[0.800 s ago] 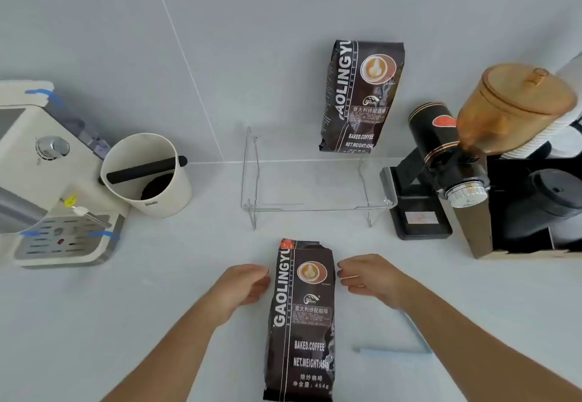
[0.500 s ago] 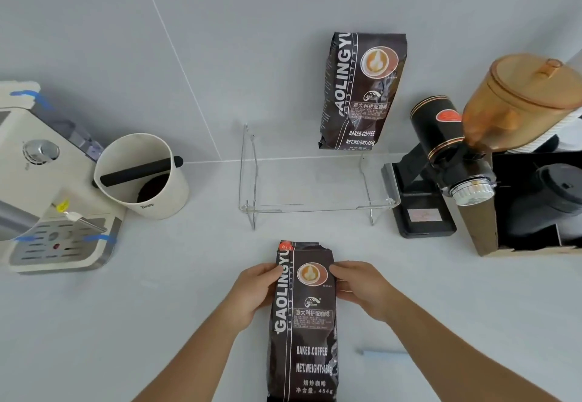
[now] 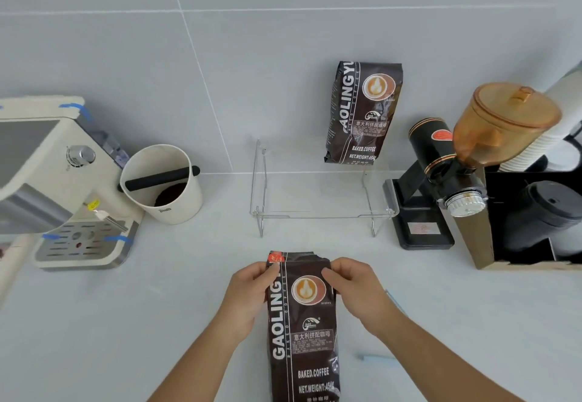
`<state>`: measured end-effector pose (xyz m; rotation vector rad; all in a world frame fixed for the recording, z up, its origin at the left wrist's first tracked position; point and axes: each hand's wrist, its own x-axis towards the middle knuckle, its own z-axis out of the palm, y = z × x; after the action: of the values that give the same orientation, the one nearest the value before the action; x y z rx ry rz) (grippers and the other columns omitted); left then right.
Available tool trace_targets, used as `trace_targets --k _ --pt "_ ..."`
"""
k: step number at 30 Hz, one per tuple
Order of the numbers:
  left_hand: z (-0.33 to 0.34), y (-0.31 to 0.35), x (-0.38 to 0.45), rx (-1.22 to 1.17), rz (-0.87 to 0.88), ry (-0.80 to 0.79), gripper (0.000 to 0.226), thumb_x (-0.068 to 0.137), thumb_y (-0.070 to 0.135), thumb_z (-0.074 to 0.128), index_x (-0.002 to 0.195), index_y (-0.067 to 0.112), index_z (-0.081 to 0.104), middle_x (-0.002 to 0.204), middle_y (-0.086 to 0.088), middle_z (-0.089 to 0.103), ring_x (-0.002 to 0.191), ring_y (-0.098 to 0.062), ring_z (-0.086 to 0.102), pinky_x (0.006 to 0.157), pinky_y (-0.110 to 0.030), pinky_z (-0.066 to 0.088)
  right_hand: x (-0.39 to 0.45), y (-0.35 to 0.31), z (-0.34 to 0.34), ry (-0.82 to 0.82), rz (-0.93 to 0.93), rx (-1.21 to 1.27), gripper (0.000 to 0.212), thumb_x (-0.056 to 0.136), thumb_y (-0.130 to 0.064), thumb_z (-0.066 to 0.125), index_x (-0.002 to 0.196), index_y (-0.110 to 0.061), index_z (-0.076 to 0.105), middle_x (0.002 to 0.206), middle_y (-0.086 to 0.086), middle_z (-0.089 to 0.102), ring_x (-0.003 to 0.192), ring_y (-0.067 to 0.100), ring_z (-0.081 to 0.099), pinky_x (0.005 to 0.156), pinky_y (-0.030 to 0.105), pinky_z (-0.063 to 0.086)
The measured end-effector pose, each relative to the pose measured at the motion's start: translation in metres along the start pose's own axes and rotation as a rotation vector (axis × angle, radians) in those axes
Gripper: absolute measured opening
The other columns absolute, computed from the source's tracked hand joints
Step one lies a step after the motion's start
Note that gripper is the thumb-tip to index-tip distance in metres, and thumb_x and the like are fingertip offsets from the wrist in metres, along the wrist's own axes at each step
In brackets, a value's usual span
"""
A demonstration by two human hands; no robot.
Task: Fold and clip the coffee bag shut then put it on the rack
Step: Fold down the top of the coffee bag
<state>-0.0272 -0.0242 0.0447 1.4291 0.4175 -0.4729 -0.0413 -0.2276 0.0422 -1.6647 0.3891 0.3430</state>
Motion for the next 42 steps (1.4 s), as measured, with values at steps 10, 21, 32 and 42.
trace_targets --k 10,21,32,42 --pt "-0.007 0.016 -0.053 -0.110 0.279 -0.026 0.014 0.087 0.015 0.064 0.084 0.008 0.076 0.092 -0.014 0.078 0.086 -0.022 0.072 0.081 -0.029 0.053 -0.048 -0.034 -0.005 -0.046 -0.289 0.085 0.023 0.090 0.001 0.062 0.068 -0.005 0.063 0.065 0.001 0.070 0.060 0.010 0.061 0.057 0.015 0.049" --pt "0.001 0.027 -0.060 0.090 0.361 -0.081 0.014 0.089 0.008 0.065 0.082 0.012 0.076 0.084 -0.005 0.078 0.079 -0.014 0.067 0.081 -0.029 0.049 -0.057 -0.037 -0.029 -0.069 -0.342 0.037 0.027 0.088 0.005 0.063 0.081 -0.015 0.078 0.082 0.003 0.079 0.074 0.014 0.070 0.069 0.021 0.054" --pt "0.018 0.048 -0.061 0.158 0.460 -0.006 0.021 0.093 0.017 0.060 0.082 0.012 0.077 0.084 -0.010 0.078 0.076 -0.008 0.067 0.070 -0.016 0.049 -0.053 -0.074 -0.023 -0.023 -0.300 0.112 0.026 0.086 0.000 0.069 0.091 -0.025 0.074 0.079 0.001 0.081 0.072 0.011 0.075 0.063 0.016 0.057" --pt "0.016 0.051 -0.059 0.209 0.468 0.043 0.019 0.092 0.017 0.062 0.081 0.013 0.077 0.083 -0.012 0.078 0.080 -0.024 0.069 0.082 -0.040 0.052 -0.051 -0.080 -0.022 -0.010 -0.433 0.088 0.029 0.082 0.013 0.068 0.081 -0.016 0.064 0.053 -0.002 0.072 0.045 0.006 0.055 0.051 0.012 0.047"
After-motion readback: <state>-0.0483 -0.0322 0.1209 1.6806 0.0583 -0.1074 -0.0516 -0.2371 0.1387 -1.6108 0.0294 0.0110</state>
